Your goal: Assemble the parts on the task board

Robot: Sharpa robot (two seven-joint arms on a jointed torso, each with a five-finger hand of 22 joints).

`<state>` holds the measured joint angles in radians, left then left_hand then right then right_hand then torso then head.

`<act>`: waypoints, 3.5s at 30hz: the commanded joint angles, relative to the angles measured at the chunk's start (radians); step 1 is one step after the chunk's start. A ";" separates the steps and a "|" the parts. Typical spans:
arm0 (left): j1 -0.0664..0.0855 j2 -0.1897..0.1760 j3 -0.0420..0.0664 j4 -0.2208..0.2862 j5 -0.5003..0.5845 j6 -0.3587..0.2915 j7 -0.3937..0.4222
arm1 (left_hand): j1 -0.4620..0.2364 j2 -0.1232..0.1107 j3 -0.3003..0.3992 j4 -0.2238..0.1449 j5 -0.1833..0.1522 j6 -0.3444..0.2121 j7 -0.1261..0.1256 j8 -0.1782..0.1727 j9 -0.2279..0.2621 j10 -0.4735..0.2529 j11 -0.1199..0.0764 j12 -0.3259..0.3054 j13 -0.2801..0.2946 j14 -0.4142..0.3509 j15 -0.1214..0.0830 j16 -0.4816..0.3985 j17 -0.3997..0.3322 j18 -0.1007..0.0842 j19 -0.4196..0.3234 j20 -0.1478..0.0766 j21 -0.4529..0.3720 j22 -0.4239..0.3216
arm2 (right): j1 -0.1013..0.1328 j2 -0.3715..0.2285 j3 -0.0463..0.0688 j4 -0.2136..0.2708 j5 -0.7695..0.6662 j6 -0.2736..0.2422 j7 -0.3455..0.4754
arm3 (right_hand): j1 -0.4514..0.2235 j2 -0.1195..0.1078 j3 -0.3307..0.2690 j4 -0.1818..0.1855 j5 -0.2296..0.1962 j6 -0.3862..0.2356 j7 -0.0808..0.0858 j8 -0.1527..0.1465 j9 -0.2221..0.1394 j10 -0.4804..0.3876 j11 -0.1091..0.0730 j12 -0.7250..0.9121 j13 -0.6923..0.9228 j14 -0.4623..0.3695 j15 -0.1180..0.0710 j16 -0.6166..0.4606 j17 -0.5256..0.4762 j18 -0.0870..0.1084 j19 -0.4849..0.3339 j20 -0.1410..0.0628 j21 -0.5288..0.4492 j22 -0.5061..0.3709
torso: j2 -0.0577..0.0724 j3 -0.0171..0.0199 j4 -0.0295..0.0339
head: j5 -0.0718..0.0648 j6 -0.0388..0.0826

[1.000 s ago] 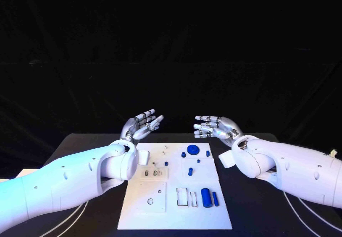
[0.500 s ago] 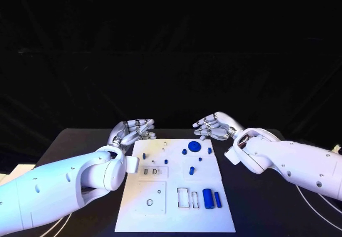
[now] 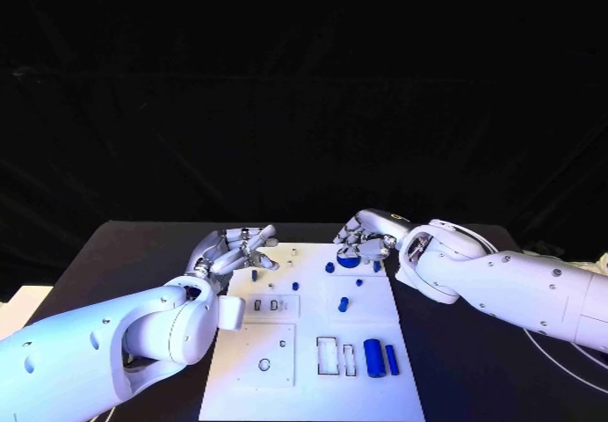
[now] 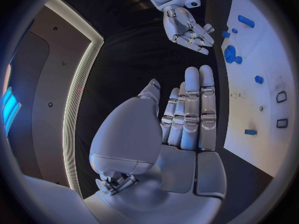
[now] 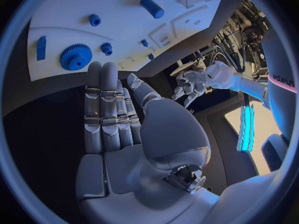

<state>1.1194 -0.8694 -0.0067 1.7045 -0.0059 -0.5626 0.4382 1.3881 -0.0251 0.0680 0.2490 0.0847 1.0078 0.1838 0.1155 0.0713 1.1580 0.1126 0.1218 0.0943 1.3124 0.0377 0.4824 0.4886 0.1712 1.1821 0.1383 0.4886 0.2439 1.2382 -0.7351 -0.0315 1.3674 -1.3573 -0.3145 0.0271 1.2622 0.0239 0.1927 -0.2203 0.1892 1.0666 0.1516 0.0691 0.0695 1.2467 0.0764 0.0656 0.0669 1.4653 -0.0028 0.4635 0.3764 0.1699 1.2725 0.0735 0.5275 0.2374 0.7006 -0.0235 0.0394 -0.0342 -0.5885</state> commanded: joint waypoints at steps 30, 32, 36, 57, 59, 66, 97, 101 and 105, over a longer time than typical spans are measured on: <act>0.009 -0.020 0.012 0.068 0.032 0.079 -0.044 | -0.009 0.012 -0.035 -0.009 0.000 0.005 0.004 -0.025 0.000 0.005 0.004 -0.025 0.013 -0.027 0.000 0.064 0.082 0.009 -0.004 0.001 0.072 0.050 | 0.008 0.039 0.003 -0.004 -0.373 0.122 -0.137 | 0.014 -0.048 0.087 0.076 -0.052 -0.016 -0.005 -0.001 0.002 -0.104 0.013 0.000 -0.004 0.019 0.006 0.431 0.398 0.012 -0.047 0.013 0.197 0.125 | 0.076 -0.0101 0.0381 | -0.044 0.009; 0.009 -0.020 0.012 0.068 0.032 0.079 -0.045 | -0.009 0.012 -0.036 -0.010 0.000 0.005 0.005 -0.025 0.000 0.005 0.004 -0.026 0.013 -0.028 0.000 0.066 0.084 0.009 -0.004 0.001 0.075 0.052 | 0.009 0.039 0.003 -0.004 -0.373 0.122 -0.136 | 0.016 -0.048 0.095 0.081 -0.064 -0.011 -0.006 -0.001 0.002 -0.098 0.012 0.000 -0.004 0.021 0.005 0.452 0.420 0.012 -0.049 0.013 0.206 0.131 | 0.076 -0.0103 0.0385 | -0.044 0.008; 0.010 -0.020 0.012 0.069 0.032 0.081 -0.048 | -0.009 0.012 -0.036 -0.010 0.000 0.005 0.005 -0.026 0.000 0.005 0.004 -0.026 0.013 -0.028 0.000 0.066 0.084 0.009 -0.004 0.001 0.075 0.052 | 0.009 0.038 0.004 0.000 -0.373 0.122 -0.135 | 0.019 -0.047 0.111 0.091 -0.074 0.001 -0.008 0.001 0.004 -0.086 0.009 0.001 -0.003 0.026 0.003 0.491 0.460 0.013 -0.050 0.012 0.222 0.140 | 0.079 -0.0108 0.0394 | -0.042 0.007; 0.011 -0.018 0.012 0.067 0.020 0.106 -0.065 | -0.007 0.013 -0.038 -0.013 0.001 0.003 0.005 -0.028 -0.001 0.003 0.005 -0.028 0.015 -0.032 0.000 0.072 0.092 0.009 -0.007 0.001 0.085 0.060 | 0.010 0.055 0.005 -0.018 -0.408 0.169 -0.148 | 0.039 -0.082 0.221 0.126 -0.133 0.040 -0.013 -0.003 0.007 -0.047 0.001 -0.005 -0.004 0.022 -0.004 0.579 0.545 0.013 -0.077 0.004 0.296 0.187 | 0.091 -0.0117 0.0438 | -0.048 -0.002; 0.011 -0.017 0.012 0.066 0.018 0.108 -0.066 | -0.007 0.013 -0.038 -0.013 0.001 0.003 0.005 -0.028 -0.001 0.003 0.005 -0.028 0.015 -0.032 0.000 0.072 0.092 0.009 -0.007 0.001 0.085 0.060 | 0.010 0.057 0.005 -0.021 -0.409 0.168 -0.149 | 0.037 -0.089 0.225 0.130 -0.134 0.035 -0.012 -0.005 0.006 -0.053 0.002 -0.005 -0.005 0.021 -0.002 0.579 0.544 0.013 -0.080 0.006 0.299 0.189 | 0.092 -0.0129 0.0447 | -0.049 -0.004; 0.011 -0.017 0.012 0.063 0.016 0.111 -0.068 | -0.005 0.014 -0.038 -0.014 0.001 0.002 0.006 -0.029 -0.001 0.003 0.005 -0.029 0.015 -0.034 0.000 0.073 0.094 0.009 -0.008 0.001 0.088 0.062 | 0.009 0.059 0.005 -0.024 -0.408 0.164 -0.147 | 0.037 -0.092 0.229 0.134 -0.134 0.034 -0.012 -0.004 0.006 -0.055 0.003 -0.004 -0.004 0.021 -0.002 0.587 0.554 0.013 -0.083 0.007 0.302 0.191 | 0.093 -0.0131 0.0462 | -0.049 -0.003; 0.011 -0.018 0.012 0.057 0.021 0.143 -0.043 | -0.013 0.018 -0.050 -0.018 0.001 -0.005 0.013 -0.035 0.000 -0.006 0.013 -0.037 0.022 -0.094 0.013 0.045 0.099 0.007 -0.071 0.012 0.089 0.073 | 0.015 0.111 0.010 -0.059 -0.337 -0.134 -0.121 | 0.056 -0.086 0.304 0.163 -0.134 0.059 -0.009 0.000 0.012 -0.028 0.000 -0.004 -0.003 0.016 -0.006 0.610 0.572 0.013 -0.099 0.005 0.342 0.216 | 0.103 -0.0163 0.0543 | -0.041 0.020; 0.011 -0.017 0.012 0.057 0.026 0.145 -0.042 | -0.015 0.018 -0.051 -0.016 0.001 -0.005 0.013 -0.035 0.000 -0.006 0.014 -0.037 0.023 -0.095 0.013 0.044 0.099 0.008 -0.073 0.013 0.089 0.073 | 0.016 0.136 0.012 -0.084 -0.334 -0.118 -0.111 | 0.052 -0.092 0.304 0.167 -0.133 0.058 -0.008 0.000 0.012 -0.029 0.000 -0.003 -0.003 0.016 -0.005 0.612 0.575 0.013 -0.102 0.006 0.344 0.217 | 0.103 -0.0168 0.0531 | -0.038 0.018; 0.011 -0.017 0.012 0.060 0.028 0.148 -0.043 | -0.016 0.018 -0.051 -0.016 0.001 -0.005 0.013 -0.035 0.000 -0.006 0.014 -0.037 0.023 -0.095 0.013 0.044 0.099 0.008 -0.073 0.013 0.089 0.073 | 0.016 0.164 0.013 -0.115 -0.342 -0.096 -0.105 | 0.046 -0.097 0.303 0.173 -0.131 0.058 -0.009 0.000 0.012 -0.029 0.000 -0.003 -0.003 0.016 -0.005 0.616 0.578 0.013 -0.104 0.007 0.346 0.219 | 0.105 -0.0167 0.0547 | -0.037 0.016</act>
<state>1.1292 -0.8880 0.0042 1.7597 0.0187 -0.4413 0.3793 1.3747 -0.0118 0.0222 0.2314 0.0846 1.0020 0.1891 0.0870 0.0715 1.1525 0.1178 0.0891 0.1160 1.2243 0.0535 0.5302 0.5883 0.1709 1.1147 0.1503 0.5791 0.3158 1.2541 -0.5785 -0.0193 1.2618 -1.6971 -0.4383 -0.0935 1.3054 -0.0641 0.4942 -0.0534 0.0549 1.1243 0.1364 0.0718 0.0813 1.2180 0.0732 0.0617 0.0653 1.4647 -0.0093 1.0773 0.9538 0.1699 1.1764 0.0825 0.8671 0.4548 0.8040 -0.0401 0.0929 -0.0726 -0.5711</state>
